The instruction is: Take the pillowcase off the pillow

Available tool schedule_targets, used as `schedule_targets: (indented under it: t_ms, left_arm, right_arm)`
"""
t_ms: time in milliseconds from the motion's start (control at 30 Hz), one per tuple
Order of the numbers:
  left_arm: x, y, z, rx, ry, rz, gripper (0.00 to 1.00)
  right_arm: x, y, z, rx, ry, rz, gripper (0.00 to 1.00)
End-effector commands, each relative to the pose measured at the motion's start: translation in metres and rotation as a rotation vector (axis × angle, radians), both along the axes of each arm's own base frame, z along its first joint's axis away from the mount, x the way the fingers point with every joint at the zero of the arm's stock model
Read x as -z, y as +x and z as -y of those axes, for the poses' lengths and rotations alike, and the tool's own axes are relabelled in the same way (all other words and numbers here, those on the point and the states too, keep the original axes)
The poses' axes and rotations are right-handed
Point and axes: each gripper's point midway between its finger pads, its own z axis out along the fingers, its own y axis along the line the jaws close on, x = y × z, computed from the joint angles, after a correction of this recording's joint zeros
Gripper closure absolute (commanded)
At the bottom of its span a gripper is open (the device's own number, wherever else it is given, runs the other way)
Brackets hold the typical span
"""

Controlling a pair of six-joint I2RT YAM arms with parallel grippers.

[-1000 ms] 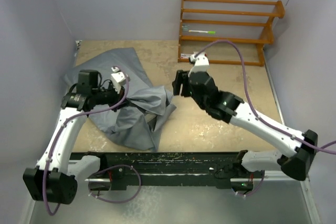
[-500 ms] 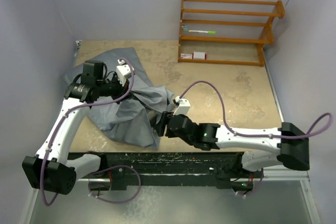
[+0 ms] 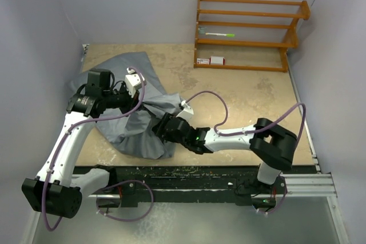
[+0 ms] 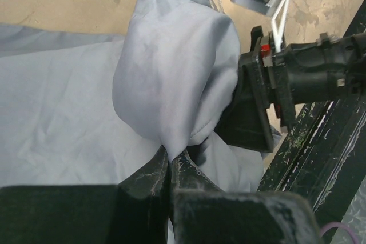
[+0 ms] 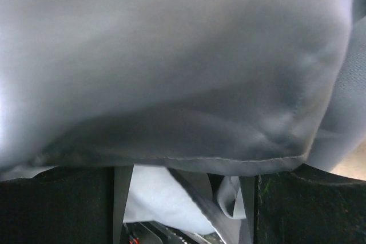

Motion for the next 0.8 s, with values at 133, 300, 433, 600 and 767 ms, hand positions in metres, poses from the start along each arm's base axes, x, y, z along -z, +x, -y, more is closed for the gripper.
schedule_targets:
  t_ms: [133, 300, 433, 600, 767]
  left_arm:
    - [-0.031, 0.000, 0.003, 0.025, -0.012, 0.093, 1.00]
    - [-0.059, 0.000, 0.004, 0.021, -0.036, 0.148, 1.00]
    - [-0.096, 0.005, 0.002, 0.005, -0.039, 0.242, 1.00]
    - [-0.116, 0.008, 0.000, -0.005, -0.028, 0.270, 1.00]
    - [-0.108, -0.002, -0.001, 0.010, -0.019, 0.238, 1.00]
  right_arm:
    - [-0.004, 0.010, -0.038, 0.101, 0.205, -0.082, 0.30]
    - [0.002, 0.011, -0.043, 0.148, 0.251, -0.102, 0.28]
    - [-0.002, 0.017, -0.033, 0.195, 0.405, -0.080, 0.27]
    - [-0.009, 0.038, -0.014, 0.269, 0.533, -0.012, 0.27]
    - [-0.039, 0.058, -0.011, 0.306, 0.642, 0.092, 0.26]
